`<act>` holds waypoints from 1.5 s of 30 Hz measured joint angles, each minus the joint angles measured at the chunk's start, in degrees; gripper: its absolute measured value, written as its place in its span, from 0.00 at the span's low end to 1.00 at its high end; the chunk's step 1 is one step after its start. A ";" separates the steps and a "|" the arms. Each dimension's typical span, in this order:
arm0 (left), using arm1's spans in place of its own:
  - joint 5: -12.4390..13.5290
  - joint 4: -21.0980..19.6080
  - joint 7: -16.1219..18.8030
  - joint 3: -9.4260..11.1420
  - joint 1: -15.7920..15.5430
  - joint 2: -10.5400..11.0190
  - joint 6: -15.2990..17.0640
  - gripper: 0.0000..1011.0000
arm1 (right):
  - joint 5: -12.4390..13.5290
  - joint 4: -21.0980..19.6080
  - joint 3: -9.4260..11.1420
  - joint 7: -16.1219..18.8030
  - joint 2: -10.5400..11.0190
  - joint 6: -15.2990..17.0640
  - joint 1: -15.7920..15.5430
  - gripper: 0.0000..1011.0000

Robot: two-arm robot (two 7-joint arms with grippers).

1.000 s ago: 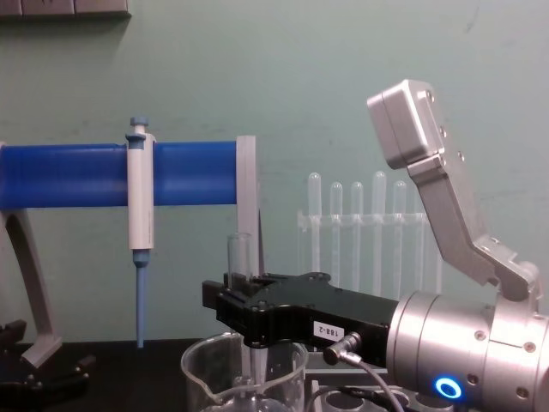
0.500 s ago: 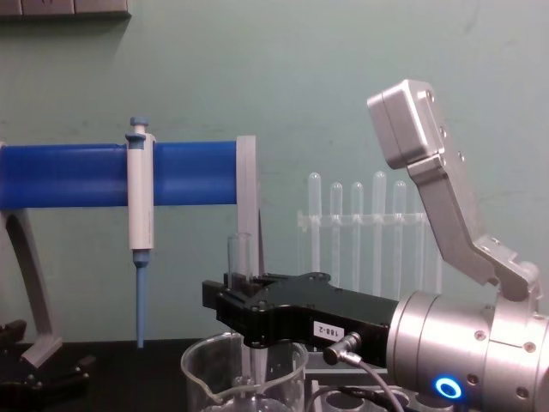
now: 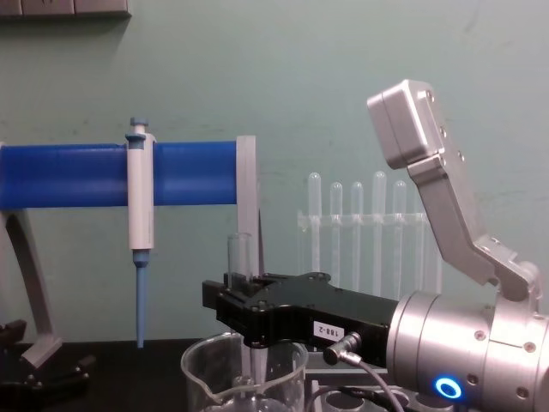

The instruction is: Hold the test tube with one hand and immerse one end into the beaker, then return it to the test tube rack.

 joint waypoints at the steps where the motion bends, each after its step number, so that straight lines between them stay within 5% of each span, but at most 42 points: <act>1: 0.00 0.00 0.00 0.00 0.00 0.00 0.00 0.99 | 0.00 0.00 0.00 0.00 0.00 0.00 0.00 0.22; 45: 0.00 0.00 0.00 0.00 0.00 0.00 0.00 0.99 | 0.00 0.00 0.00 0.00 0.00 0.00 0.00 0.22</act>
